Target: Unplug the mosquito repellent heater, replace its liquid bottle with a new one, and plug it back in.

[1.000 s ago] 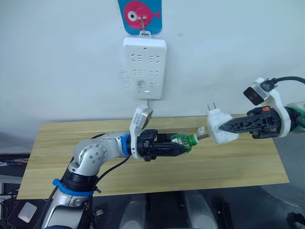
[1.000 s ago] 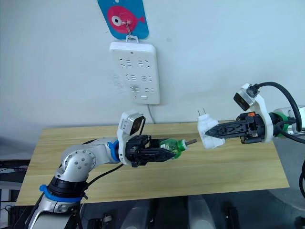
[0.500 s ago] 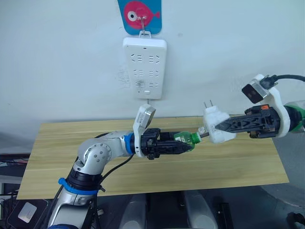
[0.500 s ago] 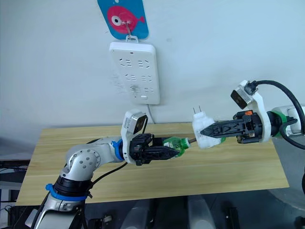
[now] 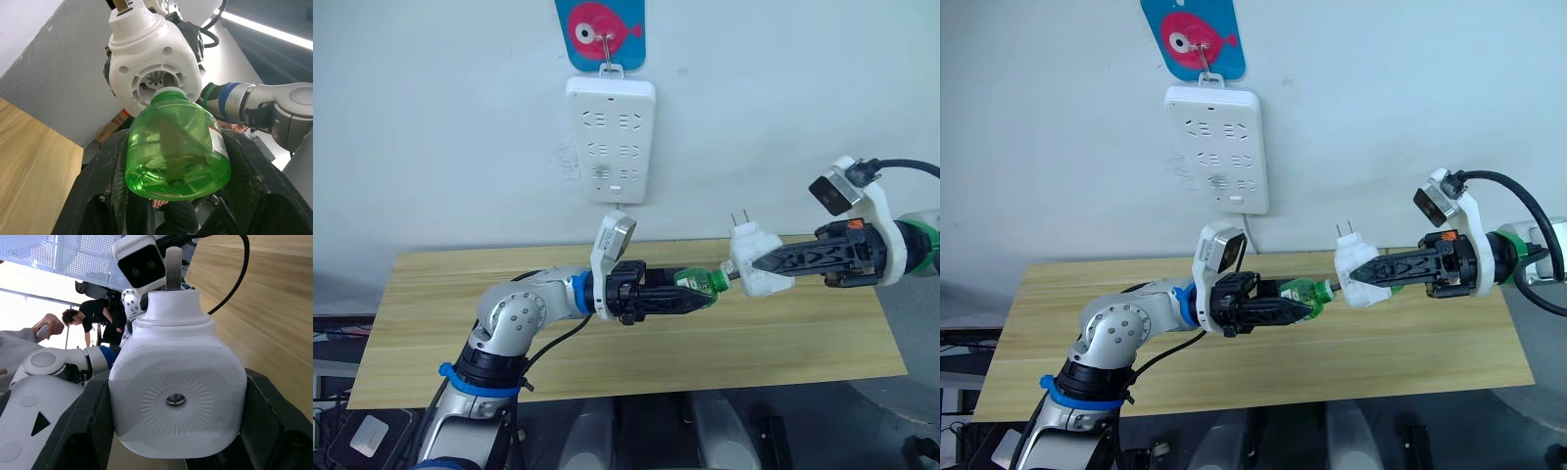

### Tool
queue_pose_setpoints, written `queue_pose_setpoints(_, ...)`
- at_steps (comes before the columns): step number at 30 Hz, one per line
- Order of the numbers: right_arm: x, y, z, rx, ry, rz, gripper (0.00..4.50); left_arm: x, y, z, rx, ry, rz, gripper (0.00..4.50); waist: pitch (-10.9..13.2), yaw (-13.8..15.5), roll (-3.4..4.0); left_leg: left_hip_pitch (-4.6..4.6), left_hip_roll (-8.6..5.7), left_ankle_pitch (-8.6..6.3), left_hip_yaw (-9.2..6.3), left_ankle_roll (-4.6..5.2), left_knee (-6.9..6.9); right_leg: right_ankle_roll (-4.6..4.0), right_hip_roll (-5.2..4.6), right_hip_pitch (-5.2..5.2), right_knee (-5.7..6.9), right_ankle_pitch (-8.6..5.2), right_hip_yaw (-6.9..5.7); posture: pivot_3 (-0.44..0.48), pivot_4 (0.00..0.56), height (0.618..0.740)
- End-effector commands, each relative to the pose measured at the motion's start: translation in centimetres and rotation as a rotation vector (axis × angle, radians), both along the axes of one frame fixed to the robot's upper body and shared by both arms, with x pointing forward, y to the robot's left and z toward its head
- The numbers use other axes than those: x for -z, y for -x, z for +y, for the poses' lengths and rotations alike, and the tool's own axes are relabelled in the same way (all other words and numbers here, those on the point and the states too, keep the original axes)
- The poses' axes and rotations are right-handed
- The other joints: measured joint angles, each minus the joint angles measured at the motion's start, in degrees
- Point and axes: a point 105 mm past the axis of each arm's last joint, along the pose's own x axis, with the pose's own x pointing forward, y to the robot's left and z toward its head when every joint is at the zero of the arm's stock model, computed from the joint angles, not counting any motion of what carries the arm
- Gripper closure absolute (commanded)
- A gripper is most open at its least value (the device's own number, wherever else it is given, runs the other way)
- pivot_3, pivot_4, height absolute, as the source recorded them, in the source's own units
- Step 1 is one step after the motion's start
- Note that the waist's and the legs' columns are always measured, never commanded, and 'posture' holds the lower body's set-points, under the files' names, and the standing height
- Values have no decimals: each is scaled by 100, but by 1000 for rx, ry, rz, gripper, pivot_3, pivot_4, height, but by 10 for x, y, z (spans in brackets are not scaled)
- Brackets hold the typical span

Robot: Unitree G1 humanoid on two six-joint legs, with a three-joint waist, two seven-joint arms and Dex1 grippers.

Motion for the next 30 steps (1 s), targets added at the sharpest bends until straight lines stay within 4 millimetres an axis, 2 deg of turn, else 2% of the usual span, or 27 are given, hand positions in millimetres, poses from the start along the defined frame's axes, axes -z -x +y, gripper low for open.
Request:
queue_pose_setpoints(1, -8, 8, 2, -39, -15, -16, 1513, -3, 0, 0, -1, 10, -28, 2260, 0, 0, 0, 0, 0, 0, 0, 0, 0, 0, 0, 0, 0, 0, 0, -89, 289, 740)
queue_pose_setpoints(9, -5, 6, 3, -26, -5, -21, 1513, -7, 0, 1, 5, 15, -35, 2260, 0, 0, 0, 0, 0, 0, -1, 0, 0, 0, 0, 0, 1, 0, -1, -89, 289, 740)
queue_pose_setpoints(17, 0, 2, 5, -12, 22, -36, 1513, -17, 9, -6, 58, 42, -54, 2260, 0, 1, 0, 0, 0, 0, 0, 0, 1, 1, 0, 0, 1, 0, 0, -87, 290, 740)
queue_pose_setpoints(24, -1, 3, 8, -23, 21, -43, 1513, -13, 5, -10, 37, 31, -54, 2260, 0, 1, 0, 0, 0, 0, 0, 0, 1, 1, 0, 0, 2, 1, 0, -89, 288, 740)
queue_pose_setpoints(30, -3, 7, 18, -52, 46, -87, 1513, -10, 2, -15, 16, 30, -54, 2260, 0, -1, 0, 0, 1, 0, 0, 0, 2, 1, 0, 0, 2, 1, -1, -92, 289, 740)
